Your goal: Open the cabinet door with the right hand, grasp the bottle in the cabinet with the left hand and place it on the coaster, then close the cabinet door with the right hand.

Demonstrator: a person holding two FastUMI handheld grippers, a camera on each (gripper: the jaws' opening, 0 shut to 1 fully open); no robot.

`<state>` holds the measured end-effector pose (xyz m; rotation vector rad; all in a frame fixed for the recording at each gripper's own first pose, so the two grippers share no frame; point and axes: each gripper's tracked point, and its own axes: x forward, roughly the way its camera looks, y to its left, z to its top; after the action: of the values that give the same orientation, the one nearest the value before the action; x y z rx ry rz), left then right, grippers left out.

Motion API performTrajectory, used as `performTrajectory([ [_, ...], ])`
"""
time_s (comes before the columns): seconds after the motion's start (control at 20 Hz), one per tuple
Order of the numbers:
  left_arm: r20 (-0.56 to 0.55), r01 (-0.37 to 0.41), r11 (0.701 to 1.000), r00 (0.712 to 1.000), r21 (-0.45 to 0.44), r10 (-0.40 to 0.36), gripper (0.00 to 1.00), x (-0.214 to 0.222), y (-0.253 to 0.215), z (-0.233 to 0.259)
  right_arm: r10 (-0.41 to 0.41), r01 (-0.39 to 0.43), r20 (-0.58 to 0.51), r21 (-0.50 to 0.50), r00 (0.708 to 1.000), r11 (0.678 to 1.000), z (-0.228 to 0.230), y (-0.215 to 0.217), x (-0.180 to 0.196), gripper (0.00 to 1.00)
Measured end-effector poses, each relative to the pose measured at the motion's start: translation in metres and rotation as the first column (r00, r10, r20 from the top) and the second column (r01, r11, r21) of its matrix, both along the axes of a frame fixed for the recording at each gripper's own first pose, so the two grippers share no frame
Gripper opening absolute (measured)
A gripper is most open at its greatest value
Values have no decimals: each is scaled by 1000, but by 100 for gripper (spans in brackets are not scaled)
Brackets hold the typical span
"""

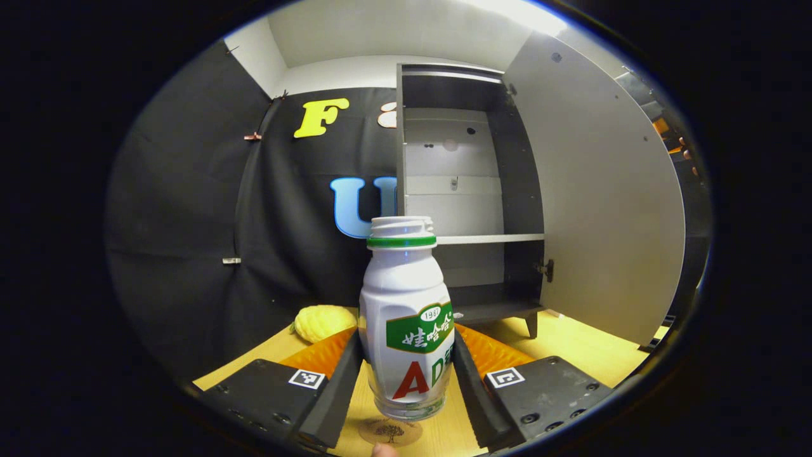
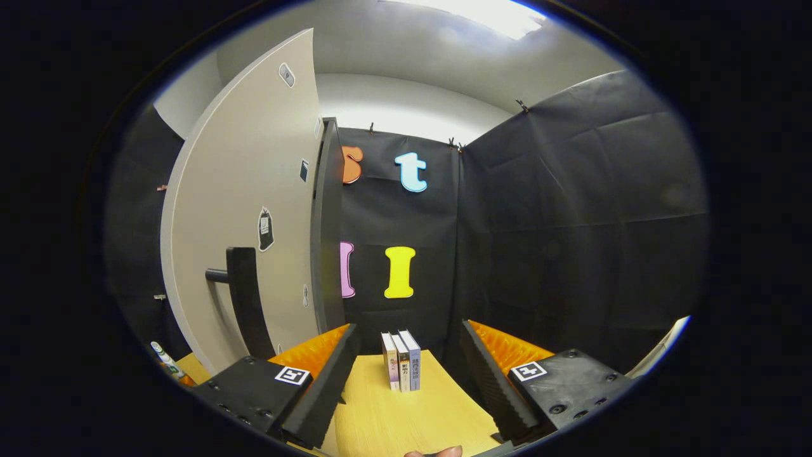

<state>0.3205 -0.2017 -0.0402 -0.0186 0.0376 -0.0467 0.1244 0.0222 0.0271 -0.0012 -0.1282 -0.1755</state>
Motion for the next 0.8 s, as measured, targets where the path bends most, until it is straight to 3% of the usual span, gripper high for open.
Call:
performTrajectory([
  [0.45, -68, 9, 997, 998, 77, -3, 78, -2, 0, -1, 3, -2, -39, 18, 999, 1000, -2, -3, -10, 99],
  [0.65, -79, -1, 998, 997, 70, 6, 77, -4, 2, 1, 32, -27, -55, 89, 998, 996, 1, -6, -2, 99],
  [0.8, -67, -24, 998, 997, 61, 28, 78, -2, 4, -4, 24, -20, -56, 76, 998, 997, 6, -3, 3, 97],
])
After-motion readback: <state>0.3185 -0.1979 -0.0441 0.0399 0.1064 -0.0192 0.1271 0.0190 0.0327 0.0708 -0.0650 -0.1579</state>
